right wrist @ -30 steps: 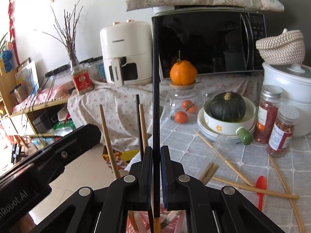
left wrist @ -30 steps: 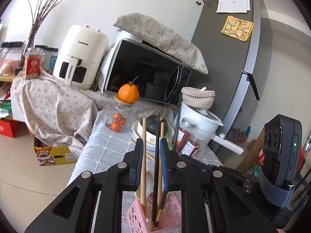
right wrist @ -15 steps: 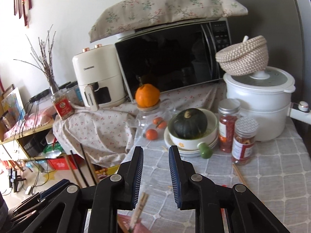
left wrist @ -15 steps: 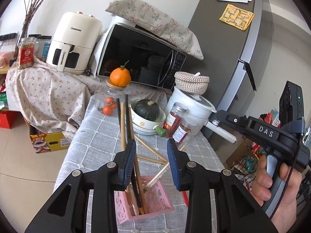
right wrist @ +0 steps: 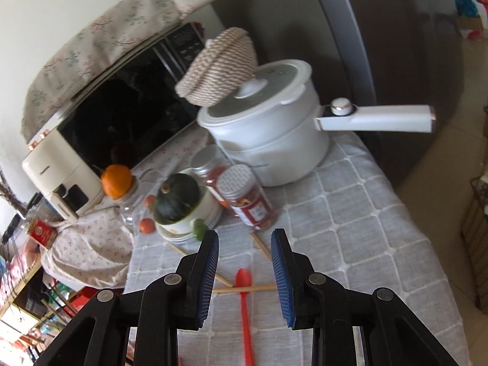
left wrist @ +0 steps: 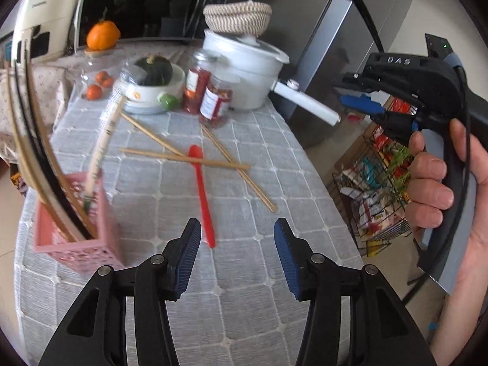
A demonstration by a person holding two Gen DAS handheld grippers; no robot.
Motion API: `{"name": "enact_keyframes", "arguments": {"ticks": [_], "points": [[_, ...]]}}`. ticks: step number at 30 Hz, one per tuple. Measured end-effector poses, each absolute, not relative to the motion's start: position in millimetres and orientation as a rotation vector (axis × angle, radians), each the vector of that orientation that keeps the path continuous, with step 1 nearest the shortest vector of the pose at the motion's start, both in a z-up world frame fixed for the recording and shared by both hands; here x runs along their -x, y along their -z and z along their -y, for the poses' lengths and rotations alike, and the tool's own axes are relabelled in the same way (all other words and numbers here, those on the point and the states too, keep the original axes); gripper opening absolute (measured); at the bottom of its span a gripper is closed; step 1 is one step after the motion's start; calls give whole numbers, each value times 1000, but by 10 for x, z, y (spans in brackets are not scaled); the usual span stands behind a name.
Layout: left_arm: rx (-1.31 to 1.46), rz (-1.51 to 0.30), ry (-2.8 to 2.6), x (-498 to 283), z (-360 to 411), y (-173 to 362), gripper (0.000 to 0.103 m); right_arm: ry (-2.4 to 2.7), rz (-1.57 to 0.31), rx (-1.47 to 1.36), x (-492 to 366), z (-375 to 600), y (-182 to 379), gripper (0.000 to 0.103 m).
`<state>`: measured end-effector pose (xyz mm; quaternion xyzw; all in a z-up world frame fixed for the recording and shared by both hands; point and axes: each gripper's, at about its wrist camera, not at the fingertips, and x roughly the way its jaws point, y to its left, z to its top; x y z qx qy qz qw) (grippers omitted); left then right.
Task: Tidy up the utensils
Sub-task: 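Grasp a wooden chopstick with the left tool while the right tool grasps another wooden chopstick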
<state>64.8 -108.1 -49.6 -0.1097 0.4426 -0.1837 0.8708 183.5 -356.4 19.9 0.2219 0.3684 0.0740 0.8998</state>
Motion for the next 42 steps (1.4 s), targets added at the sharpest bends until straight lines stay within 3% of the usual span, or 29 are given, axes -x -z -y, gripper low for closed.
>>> {"name": "enact_keyframes", "arguments": {"ticks": [8,13,23,26,28,29,37,42], "points": [[504,-1012,222,-1607,1346,915,53,-33,-827,-596,-1967,4075,66,33],[658,-1032,71,-2158,1119,1201,53,-18,-858,-762,-2008,4321,173,33],[733,-1045,-102,-2501,928,1552,52,-46,-881,-864,-2090,4374,240,33],[687,-1034,-104,-2538,990,1543,48,-54,-882,-892,-2080,4396,253,33],[658,-1038,-101,-2582,1020,1568,22,-53,-882,-903,-2068,4412,263,33],[674,-1050,-67,-2606,1026,1606,14,-53,-883,-906,-2060,4419,272,33],[589,-1037,8,-2454,1127,1562,8,-61,-915,-907,-2099,4415,344,33],[486,-997,94,-2186,1210,1389,7,-95,-1030,-779,-2376,4232,625,33]]}}
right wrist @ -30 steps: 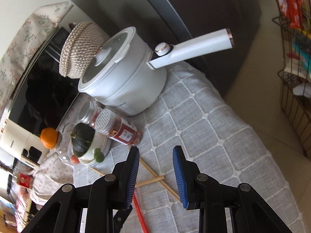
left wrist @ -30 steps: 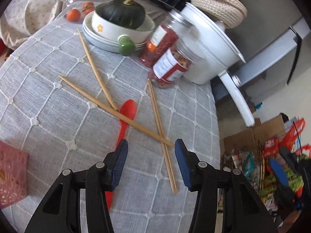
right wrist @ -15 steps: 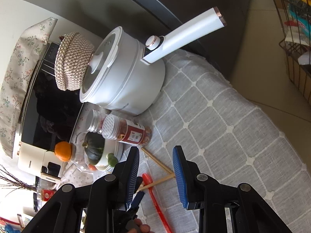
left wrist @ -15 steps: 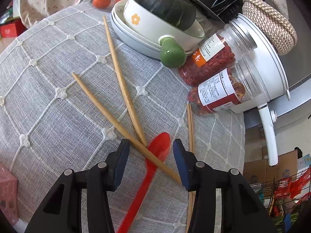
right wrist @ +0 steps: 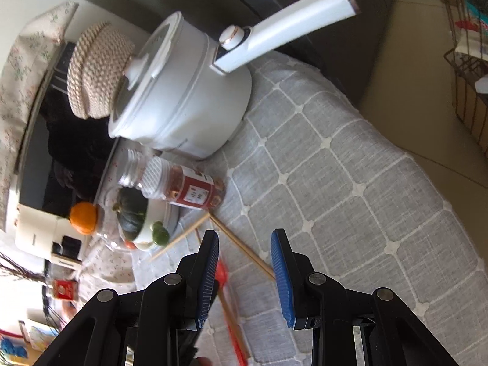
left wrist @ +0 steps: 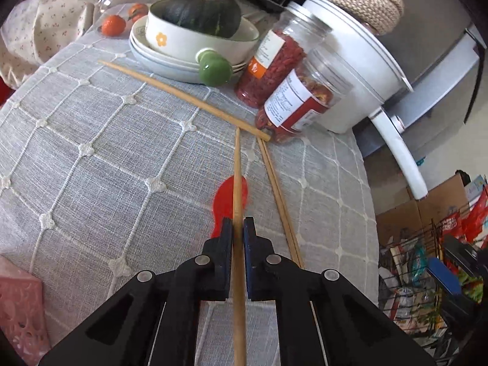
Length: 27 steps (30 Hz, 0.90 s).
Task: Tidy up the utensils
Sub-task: 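Grasp a wooden chopstick with the left tool while the right tool grasps another wooden chopstick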
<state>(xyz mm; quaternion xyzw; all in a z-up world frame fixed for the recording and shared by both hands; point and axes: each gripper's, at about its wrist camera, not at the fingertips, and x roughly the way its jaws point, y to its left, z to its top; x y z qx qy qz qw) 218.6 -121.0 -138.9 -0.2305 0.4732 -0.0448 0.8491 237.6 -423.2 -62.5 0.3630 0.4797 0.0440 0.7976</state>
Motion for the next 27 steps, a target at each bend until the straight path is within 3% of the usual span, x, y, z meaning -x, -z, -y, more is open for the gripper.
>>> {"name": "enact_keyframes", "arguments": {"ticks": [8,18,23,25,27], "points": [[409,-980,208,-1682,1194,1068,7,-172,-1203,-452,-2693,3797,1370,33],[297,-863,369,-907,1122,655,7,-309,-1139,-170,-2761,3330,1359,32],[315,-771,387,-641,877,479,7,-361,-1141,-13,-2837,2995,1468,22],[342,-743,395,-572,778,457,7,-350,-1185,41,-2851,2925,1574,12],[346,-721,395,-519,713,430,7,-353,-1190,94,-2830,2864,1617,10]]}}
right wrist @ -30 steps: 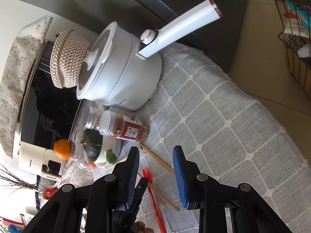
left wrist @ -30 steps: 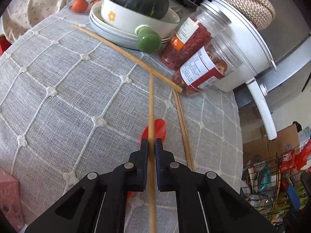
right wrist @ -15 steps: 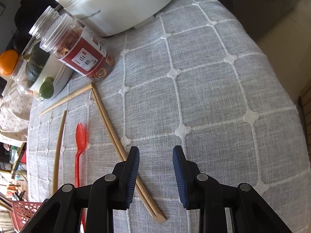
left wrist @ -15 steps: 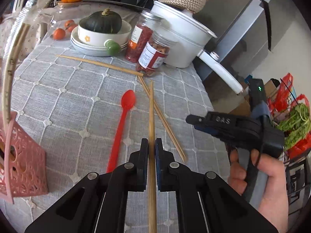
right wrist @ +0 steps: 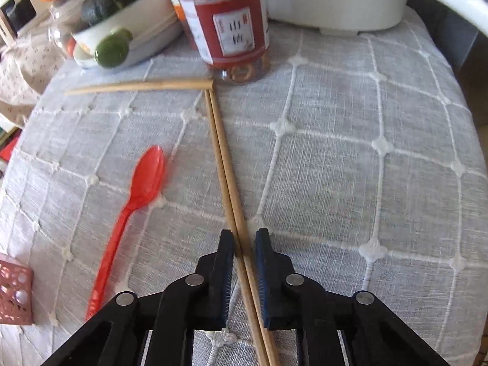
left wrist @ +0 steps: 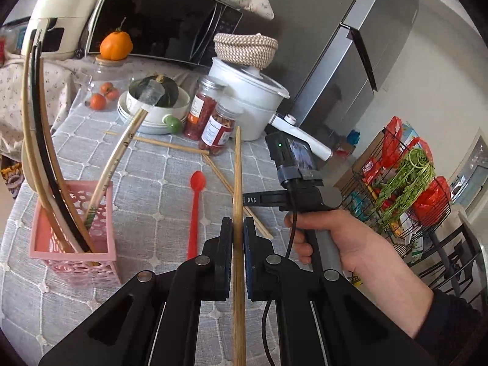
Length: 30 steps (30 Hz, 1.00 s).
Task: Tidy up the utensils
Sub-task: 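Grasp a wooden chopstick with the left tool while the right tool grasps another wooden chopstick, then carry both wooden chopsticks to the pink basket and lower them in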
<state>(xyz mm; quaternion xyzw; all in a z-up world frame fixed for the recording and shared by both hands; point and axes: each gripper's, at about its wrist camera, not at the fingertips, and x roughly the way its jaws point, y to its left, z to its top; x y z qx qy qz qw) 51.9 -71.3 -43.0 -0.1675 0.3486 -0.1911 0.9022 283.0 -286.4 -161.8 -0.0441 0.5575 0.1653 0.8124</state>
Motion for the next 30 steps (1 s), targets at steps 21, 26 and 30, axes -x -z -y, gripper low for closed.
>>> {"name": "enact_keyframes", "arguments": {"ticks": [21,26,30], "points": [[347,-314,270,-548,-112,2,7,-440,-890,-506,-2645,3716,812,4],[351,-260,214,-660,-241,132,7,-520,-635,-554,-2343,3483,180,4],[359,-249,182,-724,-338,233,7,-610,-485,-615,-1985,3236,-237,5]]}}
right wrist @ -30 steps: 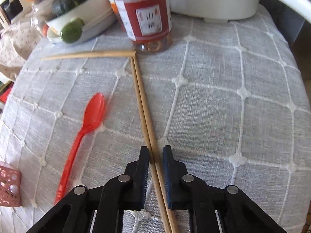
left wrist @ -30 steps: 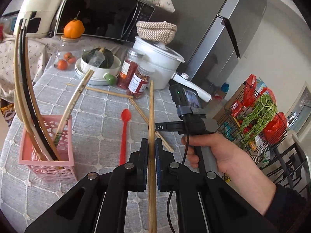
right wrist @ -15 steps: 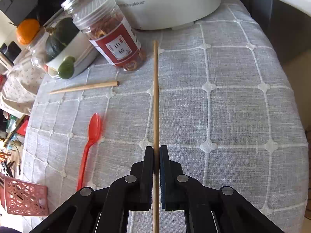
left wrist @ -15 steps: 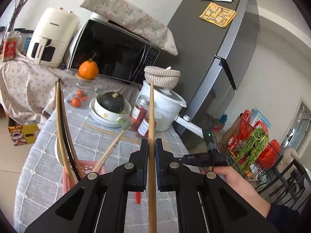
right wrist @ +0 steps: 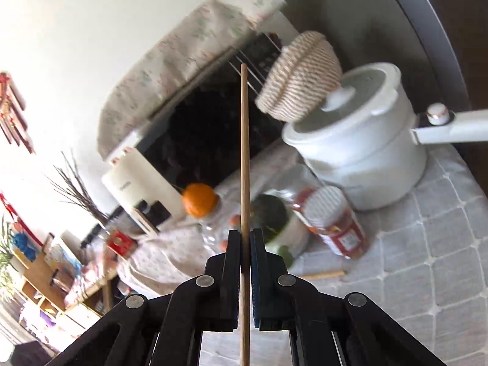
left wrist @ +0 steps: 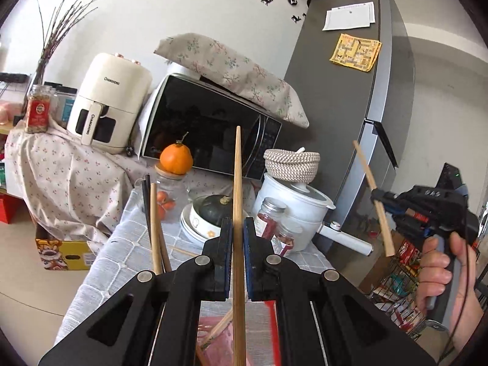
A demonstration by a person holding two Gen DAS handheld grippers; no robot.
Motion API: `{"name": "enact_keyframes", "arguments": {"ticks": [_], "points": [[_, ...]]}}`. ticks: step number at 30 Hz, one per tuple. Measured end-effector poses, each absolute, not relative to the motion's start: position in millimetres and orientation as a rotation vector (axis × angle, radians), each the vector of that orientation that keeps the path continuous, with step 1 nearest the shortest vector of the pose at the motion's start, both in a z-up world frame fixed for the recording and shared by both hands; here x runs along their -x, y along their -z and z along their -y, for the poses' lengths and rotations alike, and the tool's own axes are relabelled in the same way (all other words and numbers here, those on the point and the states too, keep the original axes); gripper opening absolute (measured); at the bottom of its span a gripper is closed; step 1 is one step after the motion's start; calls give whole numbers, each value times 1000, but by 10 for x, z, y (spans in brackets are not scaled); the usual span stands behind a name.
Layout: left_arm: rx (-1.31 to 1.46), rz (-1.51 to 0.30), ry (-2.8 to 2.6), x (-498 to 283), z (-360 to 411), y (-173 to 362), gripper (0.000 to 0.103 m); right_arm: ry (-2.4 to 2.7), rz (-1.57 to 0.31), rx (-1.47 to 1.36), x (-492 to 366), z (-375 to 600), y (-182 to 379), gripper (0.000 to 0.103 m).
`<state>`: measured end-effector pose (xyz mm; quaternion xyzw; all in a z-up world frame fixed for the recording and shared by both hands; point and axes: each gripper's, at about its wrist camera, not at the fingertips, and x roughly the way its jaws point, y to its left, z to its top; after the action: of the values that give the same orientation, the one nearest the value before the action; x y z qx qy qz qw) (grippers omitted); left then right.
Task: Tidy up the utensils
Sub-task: 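Carry both wooden chopsticks to the pink basket and lower them in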
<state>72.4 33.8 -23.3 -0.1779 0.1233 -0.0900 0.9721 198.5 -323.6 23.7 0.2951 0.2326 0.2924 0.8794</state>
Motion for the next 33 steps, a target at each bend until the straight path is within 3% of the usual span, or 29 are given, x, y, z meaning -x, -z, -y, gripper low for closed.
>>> {"name": "enact_keyframes", "arguments": {"ticks": [4,11,19,28,33], "points": [[406,-263,174,-787,-426,296,7,-709,-434,-582,-1764,2813,-428,5],[401,-276,181,-787,-402,334,7,-775,-556,-422,-1712,2015,-139,5],[442,-283,220,-750,-405,327,7,-816,-625,-432,-1697,1733,153,5],[678,-315,349,-713,-595,269,7,-885,-699,-485,-1730,1708,235,5],[610,-329,299,-730,-589,213,7,-862,-710,-496,-1783,1791,262,5]]}}
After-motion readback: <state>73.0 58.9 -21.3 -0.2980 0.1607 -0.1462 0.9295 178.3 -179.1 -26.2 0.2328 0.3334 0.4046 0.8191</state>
